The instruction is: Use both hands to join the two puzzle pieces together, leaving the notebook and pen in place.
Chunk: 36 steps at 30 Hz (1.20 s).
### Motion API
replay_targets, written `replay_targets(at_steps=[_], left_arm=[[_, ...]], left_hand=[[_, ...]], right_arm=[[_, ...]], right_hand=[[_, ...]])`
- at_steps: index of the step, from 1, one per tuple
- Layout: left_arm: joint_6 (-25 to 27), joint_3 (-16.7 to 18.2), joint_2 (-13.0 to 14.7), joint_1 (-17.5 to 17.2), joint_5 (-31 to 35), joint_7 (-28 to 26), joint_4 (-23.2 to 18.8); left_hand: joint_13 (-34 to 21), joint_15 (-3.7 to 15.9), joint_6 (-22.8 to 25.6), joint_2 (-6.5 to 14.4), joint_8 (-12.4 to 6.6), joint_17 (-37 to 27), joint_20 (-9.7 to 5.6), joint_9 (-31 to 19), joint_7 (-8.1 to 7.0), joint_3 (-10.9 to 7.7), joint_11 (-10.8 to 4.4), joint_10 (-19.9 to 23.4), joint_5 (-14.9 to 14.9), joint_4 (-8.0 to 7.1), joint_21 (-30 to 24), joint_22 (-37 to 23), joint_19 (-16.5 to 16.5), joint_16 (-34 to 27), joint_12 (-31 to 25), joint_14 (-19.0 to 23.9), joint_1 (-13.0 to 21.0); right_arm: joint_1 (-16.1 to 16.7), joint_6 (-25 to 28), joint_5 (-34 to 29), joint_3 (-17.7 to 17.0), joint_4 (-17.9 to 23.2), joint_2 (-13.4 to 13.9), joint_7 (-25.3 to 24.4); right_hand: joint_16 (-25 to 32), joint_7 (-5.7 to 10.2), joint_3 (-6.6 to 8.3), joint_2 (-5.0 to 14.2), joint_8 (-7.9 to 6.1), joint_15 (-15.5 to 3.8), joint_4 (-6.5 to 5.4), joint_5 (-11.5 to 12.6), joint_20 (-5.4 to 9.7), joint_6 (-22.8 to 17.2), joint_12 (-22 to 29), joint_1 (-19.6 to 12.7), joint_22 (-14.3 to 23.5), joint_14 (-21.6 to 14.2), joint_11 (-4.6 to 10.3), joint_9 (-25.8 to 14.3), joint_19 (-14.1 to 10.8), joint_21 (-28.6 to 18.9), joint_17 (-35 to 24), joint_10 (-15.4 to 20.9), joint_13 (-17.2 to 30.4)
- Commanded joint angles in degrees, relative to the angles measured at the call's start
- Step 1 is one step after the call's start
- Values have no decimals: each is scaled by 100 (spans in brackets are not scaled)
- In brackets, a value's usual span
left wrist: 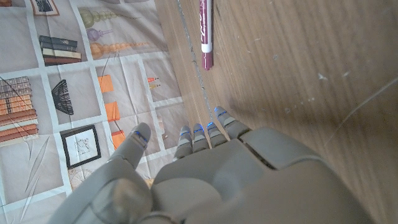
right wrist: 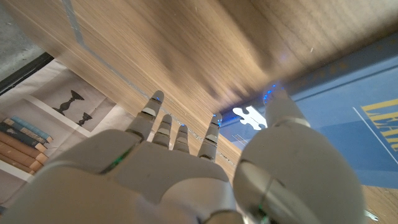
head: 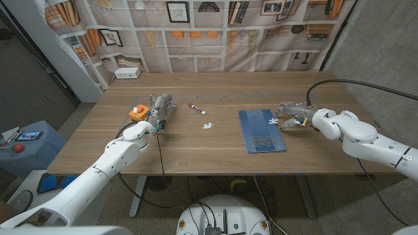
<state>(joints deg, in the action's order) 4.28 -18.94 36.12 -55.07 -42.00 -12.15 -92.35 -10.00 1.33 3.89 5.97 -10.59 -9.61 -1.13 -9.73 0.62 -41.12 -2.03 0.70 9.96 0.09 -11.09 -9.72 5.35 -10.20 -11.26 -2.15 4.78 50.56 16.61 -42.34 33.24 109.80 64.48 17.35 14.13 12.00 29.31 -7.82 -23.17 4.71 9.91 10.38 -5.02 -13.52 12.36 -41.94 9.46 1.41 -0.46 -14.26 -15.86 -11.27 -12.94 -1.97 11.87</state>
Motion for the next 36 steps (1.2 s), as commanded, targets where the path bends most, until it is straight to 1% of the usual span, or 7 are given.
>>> replay_targets(at_steps=[1, 10, 17, 19, 26, 30, 36], left_arm=[[-3, 24, 26, -76, -21, -20, -68], [81, 24, 49, -96, -34, -79, -119], [146, 33, 72, -103, -55, -109, -147], [166, 30, 76, -95, -58, -112, -145], [248, 28, 110, -72, -73, -114, -147], [290, 41, 131, -93, -92, -138, -177], [343, 53, 153, -136, -118, -179, -224]], left_hand=[[-9, -10, 55, 436, 9, -14, -10, -31, -12, -11, -16, 33, 12, -4, -10, -17, 69, -6, 24, 39, -28], [-9, -16, 52, 438, 11, -13, -7, -31, -13, -10, -16, 35, 11, -2, -9, -17, 70, -6, 24, 38, -25], [-9, -16, 55, 442, 10, -12, -9, -32, -12, -11, 0, 32, 11, 0, -9, -17, 71, -6, 26, 40, -22], [-9, -17, 52, 442, 12, -12, -8, -32, -11, -11, 4, 33, 11, 1, -9, -17, 73, -6, 26, 40, -21], [-9, -16, 52, 446, 13, -13, -6, -32, -7, -9, 9, 28, 11, -1, -9, -17, 75, -7, 29, 39, -20], [-9, -17, 48, 448, 14, -14, -9, -32, -7, -10, 11, 27, 11, -3, -9, -17, 75, -8, 29, 40, -20], [-9, -18, 48, 452, 15, -16, -14, -32, -5, -11, 1, 23, 11, -7, -8, -18, 76, -8, 31, 39, -20]], right_arm=[[8, 75, -131, 67, -56, -120, -158], [20, 92, -187, 82, -75, -163, -290], [59, 50, -188, 75, -92, -174, -449], [41, 34, -212, 92, -100, -180, -444], [19, -10, -272, 110, -133, -195, -495], [10, 3, -342, 131, -154, -229, -545], [-40, -30, -411, 171, -221, -287, -589]], right_hand=[[43, 6, -3, -23, -73, -17, -19, -12, 27, -127, 59, -62, 17, -80, 32, -33, -72, -30, -31, 72, 6], [81, 10, -38, -10, -247, -83, -21, -9, 95, -419, 83, -129, 17, -177, 82, -57, -183, -32, -51, 245, 5], [120, 23, -68, -1, -410, -157, -14, -1, 156, -693, 84, -219, 17, -294, 144, -75, -395, -65, -62, 374, 4], [125, 12, -82, -1, -470, -162, -21, 0, 156, -803, 80, -228, 17, -314, 152, -81, -421, -60, -65, 399, 4], [140, 27, -97, 4, -547, -198, -20, 7, 166, -941, 83, -265, 18, -362, 183, -88, -489, -61, -70, 464, 3], [150, 23, -101, 13, -655, -250, -9, 17, 195, -1151, 85, -345, 18, -414, 211, -97, -538, -50, -68, 539, 2], [170, 35, -111, 13, -771, -295, -4, 30, 237, -1382, 84, -426, 19, -492, 251, -104, -629, -52, -68, 620, -1]])
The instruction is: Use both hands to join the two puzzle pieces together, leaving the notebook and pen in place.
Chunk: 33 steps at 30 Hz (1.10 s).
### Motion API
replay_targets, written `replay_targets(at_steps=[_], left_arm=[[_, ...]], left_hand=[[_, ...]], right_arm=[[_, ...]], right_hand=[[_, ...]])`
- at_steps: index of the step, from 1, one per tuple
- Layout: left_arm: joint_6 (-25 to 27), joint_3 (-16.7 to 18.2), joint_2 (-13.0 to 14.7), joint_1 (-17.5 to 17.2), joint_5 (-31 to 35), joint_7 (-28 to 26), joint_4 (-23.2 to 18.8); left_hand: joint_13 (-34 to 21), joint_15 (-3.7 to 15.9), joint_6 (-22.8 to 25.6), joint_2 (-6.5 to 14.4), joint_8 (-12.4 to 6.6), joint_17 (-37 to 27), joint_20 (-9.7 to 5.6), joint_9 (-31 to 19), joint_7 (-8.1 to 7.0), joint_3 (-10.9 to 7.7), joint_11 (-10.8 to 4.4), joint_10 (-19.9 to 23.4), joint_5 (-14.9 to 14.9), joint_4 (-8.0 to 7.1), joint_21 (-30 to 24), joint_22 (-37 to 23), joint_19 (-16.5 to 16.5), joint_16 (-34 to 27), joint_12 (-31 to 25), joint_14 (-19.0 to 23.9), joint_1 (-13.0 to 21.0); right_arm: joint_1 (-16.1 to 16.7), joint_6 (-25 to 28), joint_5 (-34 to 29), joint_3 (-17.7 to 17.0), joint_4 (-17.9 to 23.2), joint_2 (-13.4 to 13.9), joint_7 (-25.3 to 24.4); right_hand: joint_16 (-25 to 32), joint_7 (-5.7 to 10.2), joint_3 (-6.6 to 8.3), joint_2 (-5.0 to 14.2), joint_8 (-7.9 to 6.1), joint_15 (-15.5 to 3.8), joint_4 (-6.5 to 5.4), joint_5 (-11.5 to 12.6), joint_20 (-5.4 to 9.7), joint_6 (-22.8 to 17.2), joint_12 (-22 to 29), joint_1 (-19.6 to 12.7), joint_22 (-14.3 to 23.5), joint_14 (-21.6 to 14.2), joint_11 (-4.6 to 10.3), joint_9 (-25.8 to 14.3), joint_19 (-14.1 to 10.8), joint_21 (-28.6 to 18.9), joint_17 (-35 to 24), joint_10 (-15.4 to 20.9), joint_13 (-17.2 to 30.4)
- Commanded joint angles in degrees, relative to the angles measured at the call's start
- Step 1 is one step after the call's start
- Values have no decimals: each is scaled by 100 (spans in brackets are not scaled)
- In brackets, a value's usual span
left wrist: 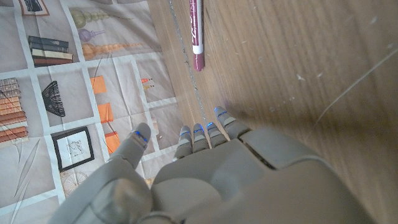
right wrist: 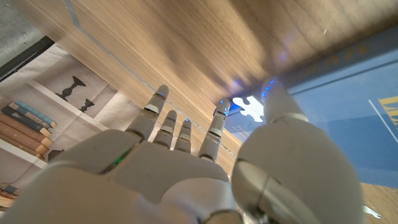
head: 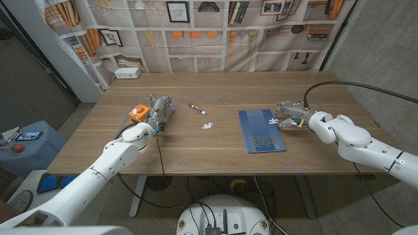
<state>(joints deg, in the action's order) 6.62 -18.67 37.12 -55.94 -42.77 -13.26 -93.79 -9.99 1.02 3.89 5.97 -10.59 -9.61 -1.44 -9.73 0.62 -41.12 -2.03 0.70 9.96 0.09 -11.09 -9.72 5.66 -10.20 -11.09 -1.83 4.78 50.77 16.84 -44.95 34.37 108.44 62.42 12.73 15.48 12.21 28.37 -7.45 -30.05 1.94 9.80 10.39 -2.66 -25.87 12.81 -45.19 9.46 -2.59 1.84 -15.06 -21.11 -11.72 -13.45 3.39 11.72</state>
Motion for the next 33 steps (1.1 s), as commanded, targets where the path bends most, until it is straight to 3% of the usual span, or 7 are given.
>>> replay_targets(at_steps=[1, 33], left_arm=[[111, 28, 52, -56, -46, -73, -83], [221, 56, 105, -148, -112, -163, -172]], left_hand=[[-10, 13, 49, 452, 14, -15, 15, -32, -4, -12, 3, 24, 11, -7, -8, -18, 45, -8, 14, 9, -20], [-11, 9, 36, 462, 18, -17, 20, -33, 6, -13, 30, 18, 10, -14, -4, -18, 42, -8, 16, 1, -10]], right_arm=[[-64, -51, -160, 61, -92, -89, -136], [52, 27, -315, 60, -90, -145, -436]], right_hand=[[35, 15, -17, -25, -95, -20, 7, 30, 6, -170, 42, -107, 20, -95, 20, -25, -110, -5, -17, 100, 13], [111, 31, -12, 17, -443, -220, -7, 55, 65, -920, 41, -314, 24, -362, 141, -41, -374, 0, -48, 401, -5]])
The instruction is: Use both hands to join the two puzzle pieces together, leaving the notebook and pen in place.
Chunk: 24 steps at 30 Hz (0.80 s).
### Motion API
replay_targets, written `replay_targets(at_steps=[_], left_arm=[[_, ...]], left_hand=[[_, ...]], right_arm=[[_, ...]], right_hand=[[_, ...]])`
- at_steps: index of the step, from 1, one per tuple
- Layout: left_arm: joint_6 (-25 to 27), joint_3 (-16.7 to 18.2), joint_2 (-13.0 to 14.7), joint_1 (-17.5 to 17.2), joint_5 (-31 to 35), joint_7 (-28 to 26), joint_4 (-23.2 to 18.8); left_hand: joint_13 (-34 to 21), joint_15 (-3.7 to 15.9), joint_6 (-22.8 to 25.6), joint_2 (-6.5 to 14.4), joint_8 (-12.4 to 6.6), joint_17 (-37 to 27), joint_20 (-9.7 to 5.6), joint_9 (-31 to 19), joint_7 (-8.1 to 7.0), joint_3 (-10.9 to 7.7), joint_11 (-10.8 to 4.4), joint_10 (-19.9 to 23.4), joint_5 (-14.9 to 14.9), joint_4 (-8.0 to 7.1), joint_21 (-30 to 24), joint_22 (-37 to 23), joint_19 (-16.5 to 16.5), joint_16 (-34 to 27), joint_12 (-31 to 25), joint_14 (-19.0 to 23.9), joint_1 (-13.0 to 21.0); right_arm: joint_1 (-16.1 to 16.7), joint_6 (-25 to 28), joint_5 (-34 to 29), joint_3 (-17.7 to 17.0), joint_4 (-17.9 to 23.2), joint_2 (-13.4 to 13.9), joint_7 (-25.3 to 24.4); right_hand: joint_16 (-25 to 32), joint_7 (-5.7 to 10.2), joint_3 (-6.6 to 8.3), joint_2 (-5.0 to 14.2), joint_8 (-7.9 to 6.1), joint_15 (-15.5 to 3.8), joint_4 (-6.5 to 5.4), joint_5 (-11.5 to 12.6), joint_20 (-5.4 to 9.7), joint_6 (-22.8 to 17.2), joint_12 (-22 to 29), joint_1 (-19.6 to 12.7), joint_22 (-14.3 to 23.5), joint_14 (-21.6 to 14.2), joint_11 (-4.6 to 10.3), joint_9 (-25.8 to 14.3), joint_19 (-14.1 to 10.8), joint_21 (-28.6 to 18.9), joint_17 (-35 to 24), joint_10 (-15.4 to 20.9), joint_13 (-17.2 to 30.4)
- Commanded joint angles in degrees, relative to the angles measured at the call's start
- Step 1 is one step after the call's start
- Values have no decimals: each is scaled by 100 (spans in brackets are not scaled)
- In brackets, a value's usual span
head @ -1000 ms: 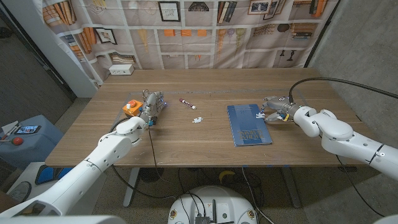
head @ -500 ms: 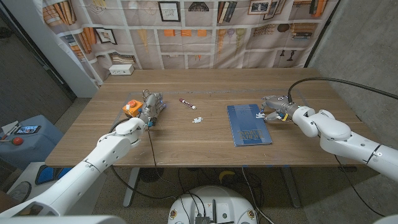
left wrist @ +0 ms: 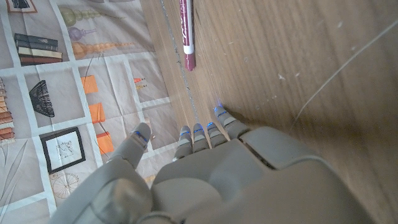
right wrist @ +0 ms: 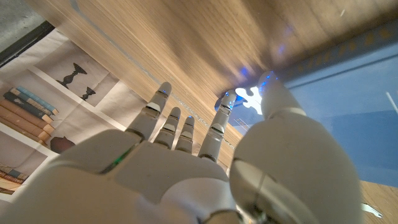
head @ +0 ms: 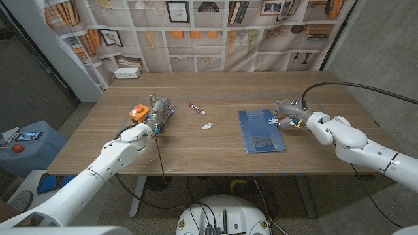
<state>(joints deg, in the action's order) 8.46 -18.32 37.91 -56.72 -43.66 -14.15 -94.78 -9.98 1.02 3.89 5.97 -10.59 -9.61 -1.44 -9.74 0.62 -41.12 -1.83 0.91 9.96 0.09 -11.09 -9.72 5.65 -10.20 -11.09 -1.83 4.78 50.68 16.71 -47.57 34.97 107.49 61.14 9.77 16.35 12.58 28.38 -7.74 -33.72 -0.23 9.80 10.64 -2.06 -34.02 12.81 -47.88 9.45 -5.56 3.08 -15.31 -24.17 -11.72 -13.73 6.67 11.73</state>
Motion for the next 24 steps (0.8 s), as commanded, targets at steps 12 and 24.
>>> replay_targets(at_steps=[12, 24], left_arm=[[32, 29, 36, -94, -31, -82, -91], [37, 11, 22, -47, -29, -56, -47]], left_hand=[[-12, 2, 37, 462, 18, -18, 19, -33, 10, -14, 14, 0, 11, -21, -4, -18, 43, -9, 15, 1, -10], [-12, 2, 32, 460, 19, -18, 20, -33, 3, -14, 9, -3, 11, -25, -3, -18, 42, -9, 15, -1, -8]], right_arm=[[71, 38, -80, 3, -31, -45, -245], [101, 93, -127, 2, -8, -54, -314]], right_hand=[[36, -2, -5, 63, -184, -49, -9, 36, 34, -352, 35, -118, 26, -123, 72, -26, -145, 0, -28, 153, -14], [50, 3, 2, 78, -270, -99, -3, 41, 62, -547, 36, -192, 27, -178, 111, -36, -190, 7, -35, 237, -20]])
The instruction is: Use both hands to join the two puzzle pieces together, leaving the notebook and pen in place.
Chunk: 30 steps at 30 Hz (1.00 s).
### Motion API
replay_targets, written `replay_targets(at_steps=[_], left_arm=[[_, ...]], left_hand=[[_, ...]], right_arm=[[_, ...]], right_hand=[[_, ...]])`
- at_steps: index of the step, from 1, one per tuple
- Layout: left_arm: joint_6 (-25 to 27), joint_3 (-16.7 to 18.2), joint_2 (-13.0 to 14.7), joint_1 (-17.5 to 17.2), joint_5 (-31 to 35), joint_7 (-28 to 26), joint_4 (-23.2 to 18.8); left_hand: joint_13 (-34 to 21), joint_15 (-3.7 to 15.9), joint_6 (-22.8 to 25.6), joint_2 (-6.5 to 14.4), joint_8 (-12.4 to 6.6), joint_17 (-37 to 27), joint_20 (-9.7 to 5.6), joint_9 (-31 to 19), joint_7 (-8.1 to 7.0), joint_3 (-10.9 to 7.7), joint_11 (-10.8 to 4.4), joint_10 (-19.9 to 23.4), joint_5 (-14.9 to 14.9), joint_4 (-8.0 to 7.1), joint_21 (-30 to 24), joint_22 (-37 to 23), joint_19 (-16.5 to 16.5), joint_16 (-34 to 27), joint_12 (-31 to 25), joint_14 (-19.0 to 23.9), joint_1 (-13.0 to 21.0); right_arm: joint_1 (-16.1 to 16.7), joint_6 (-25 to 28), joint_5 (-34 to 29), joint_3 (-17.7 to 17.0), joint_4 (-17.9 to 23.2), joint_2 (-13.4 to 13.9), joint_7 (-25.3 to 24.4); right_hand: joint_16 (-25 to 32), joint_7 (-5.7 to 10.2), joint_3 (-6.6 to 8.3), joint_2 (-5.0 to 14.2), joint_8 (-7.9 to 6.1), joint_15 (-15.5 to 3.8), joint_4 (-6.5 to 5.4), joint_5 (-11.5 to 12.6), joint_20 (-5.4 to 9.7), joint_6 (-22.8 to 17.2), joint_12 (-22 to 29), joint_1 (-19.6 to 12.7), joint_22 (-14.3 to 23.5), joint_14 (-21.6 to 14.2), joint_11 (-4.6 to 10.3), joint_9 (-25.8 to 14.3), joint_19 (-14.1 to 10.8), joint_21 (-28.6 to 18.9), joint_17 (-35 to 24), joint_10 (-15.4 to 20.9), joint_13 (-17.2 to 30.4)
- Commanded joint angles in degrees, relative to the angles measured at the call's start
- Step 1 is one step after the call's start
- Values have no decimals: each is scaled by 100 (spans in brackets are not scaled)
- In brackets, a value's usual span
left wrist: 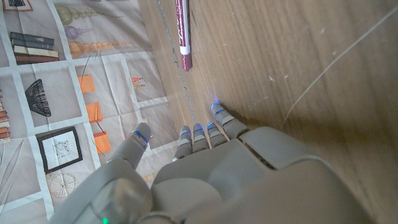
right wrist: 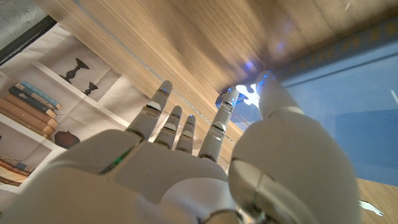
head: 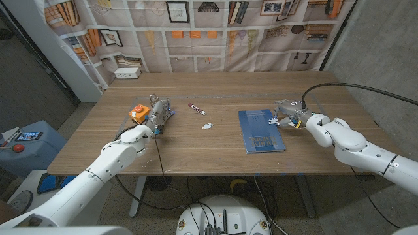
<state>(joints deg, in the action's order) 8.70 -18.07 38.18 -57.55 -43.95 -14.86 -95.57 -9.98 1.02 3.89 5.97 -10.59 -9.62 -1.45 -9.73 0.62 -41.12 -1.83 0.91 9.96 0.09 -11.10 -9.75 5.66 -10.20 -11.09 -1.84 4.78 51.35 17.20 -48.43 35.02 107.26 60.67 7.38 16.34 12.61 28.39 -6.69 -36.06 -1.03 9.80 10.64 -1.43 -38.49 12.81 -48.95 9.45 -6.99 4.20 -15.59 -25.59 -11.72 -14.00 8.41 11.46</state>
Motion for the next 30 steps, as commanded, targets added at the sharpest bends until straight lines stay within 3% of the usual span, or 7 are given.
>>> replay_targets(at_steps=[1, 30], left_arm=[[6, -16, -10, 44, 1, 20, 42], [30, -53, 1, 86, 49, 25, 29]], left_hand=[[-12, 3, 33, 461, 18, -18, 23, -34, 6, -14, 12, -3, 11, -26, -2, -16, 41, -10, 16, 1, -9], [-12, 1, 37, 455, 16, -15, 21, -34, 9, -15, 10, -5, 11, -28, -2, -16, 43, -9, 16, -2, 0]], right_arm=[[32, 30, -37, -3, 13, -2, -78], [132, 43, 150, -171, 97, 99, -193]], right_hand=[[53, 0, 4, -21, -39, -23, -4, 42, 1, -107, 35, -89, 27, -40, 1, -9, -49, 7, -10, 64, 7], [84, 10, 5, 16, -126, -94, -20, 41, 46, -309, 23, -171, 28, -124, 61, -18, -116, 17, -36, 172, -2]])
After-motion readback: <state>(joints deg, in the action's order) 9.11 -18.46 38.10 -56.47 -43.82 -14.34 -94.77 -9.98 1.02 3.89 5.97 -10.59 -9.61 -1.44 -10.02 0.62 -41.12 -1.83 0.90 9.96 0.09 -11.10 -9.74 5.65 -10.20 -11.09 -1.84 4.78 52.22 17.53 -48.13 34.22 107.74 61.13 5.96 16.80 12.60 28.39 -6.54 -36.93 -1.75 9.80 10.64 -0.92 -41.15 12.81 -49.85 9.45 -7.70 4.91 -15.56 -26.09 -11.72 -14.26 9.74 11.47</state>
